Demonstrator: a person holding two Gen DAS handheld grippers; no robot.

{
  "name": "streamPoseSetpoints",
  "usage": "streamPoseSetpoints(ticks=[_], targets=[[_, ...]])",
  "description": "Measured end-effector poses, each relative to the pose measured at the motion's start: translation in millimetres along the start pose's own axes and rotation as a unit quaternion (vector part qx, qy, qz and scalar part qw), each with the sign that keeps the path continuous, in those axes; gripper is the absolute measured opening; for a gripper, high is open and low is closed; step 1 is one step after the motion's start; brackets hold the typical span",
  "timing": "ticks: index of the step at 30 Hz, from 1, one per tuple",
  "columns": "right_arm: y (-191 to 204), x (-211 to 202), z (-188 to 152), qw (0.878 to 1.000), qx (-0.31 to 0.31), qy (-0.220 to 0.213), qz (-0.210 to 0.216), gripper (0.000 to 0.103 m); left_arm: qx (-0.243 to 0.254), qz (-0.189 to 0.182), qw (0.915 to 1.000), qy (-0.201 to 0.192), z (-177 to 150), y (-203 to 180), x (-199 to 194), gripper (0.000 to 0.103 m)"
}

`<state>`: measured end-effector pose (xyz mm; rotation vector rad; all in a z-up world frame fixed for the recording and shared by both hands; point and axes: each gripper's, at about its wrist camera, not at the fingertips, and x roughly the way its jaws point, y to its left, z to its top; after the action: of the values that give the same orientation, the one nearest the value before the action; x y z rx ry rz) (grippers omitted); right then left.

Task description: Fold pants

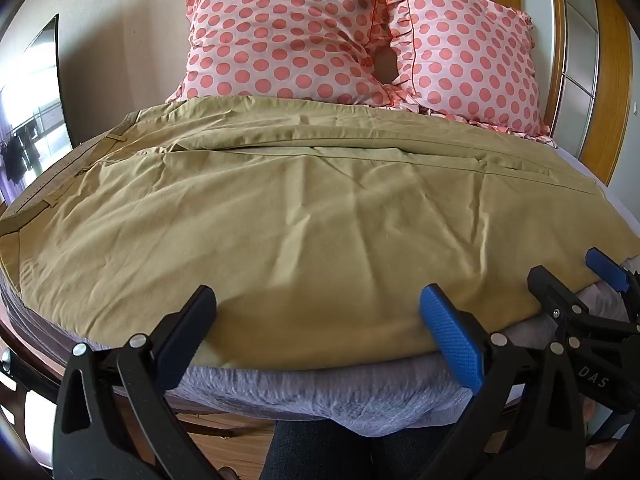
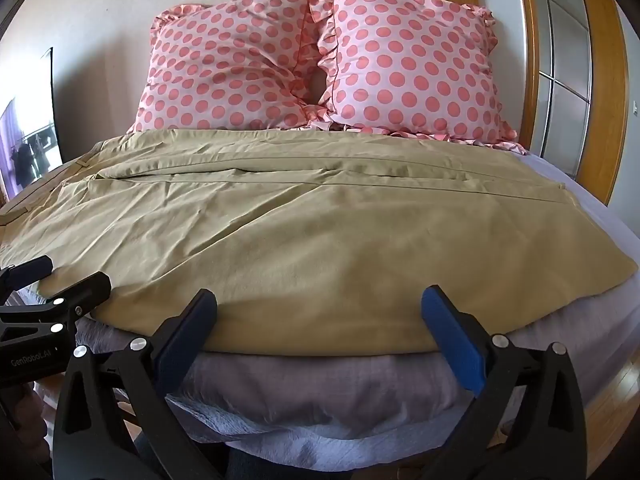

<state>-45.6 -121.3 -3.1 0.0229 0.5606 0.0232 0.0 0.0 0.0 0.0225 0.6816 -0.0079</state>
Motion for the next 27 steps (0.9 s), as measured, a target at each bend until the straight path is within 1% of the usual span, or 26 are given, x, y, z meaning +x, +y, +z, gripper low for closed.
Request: streamPoseSetpoints(ticks=[27], targets=[[0.6, -1.1, -4.6, 1.0, 0.001, -0.003, -0.001, 0.102, 0.0, 0.0, 1.0, -0.001, -0.1, 0.0, -0.1, 0.101]])
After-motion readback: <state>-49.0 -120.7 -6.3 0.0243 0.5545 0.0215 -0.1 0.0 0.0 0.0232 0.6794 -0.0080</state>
